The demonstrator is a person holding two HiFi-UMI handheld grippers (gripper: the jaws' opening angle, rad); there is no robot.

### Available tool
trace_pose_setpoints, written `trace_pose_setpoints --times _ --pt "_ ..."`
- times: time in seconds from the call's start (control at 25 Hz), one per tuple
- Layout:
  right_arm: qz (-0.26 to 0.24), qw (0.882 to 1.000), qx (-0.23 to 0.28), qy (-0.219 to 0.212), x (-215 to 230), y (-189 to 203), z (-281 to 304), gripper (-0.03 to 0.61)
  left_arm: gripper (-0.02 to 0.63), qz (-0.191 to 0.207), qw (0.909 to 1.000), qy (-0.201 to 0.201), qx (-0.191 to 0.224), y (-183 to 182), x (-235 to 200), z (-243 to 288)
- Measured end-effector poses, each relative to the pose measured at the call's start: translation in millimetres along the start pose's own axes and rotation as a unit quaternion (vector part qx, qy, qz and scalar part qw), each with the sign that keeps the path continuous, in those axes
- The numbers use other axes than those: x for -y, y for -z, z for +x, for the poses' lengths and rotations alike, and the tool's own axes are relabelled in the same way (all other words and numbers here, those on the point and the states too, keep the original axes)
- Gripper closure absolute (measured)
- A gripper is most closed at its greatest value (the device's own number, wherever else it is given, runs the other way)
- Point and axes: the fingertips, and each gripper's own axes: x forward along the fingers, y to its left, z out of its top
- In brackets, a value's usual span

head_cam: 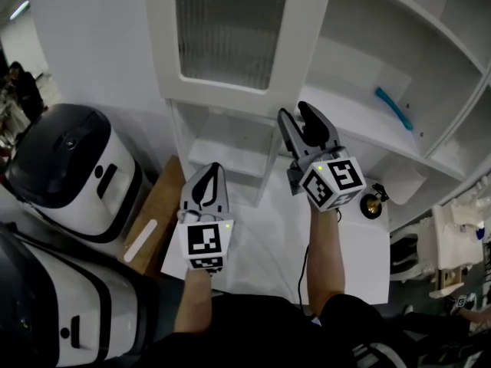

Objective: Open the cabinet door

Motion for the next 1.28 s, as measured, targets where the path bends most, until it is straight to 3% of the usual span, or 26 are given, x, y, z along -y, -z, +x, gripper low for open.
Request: trace_pose_setpoints --times 0.36,0.64,0.92,1.28 --pt "-0.008 1.000 0.000 -0.021 -1 -3 8 0.388 0.600 -0.005 0.9999 0.002 -0.009 10 7 15" --pt "0.021 0.999 0.000 -0.038 -2 -8 0 0.436 0.600 -0.005 0.9998 0.018 -0.005 8 18 21" --pt "0.051 0.996 0.010 -0.069 -14 -15 -13 0.436 0.600 -0.005 0.9995 0.030 0.001 3 26 16" --pt "0.070 0.995 0.017 -0.066 -28 -19 -26 0.488 0.601 -0.015 0.9993 0.033 0.006 1 20 4"
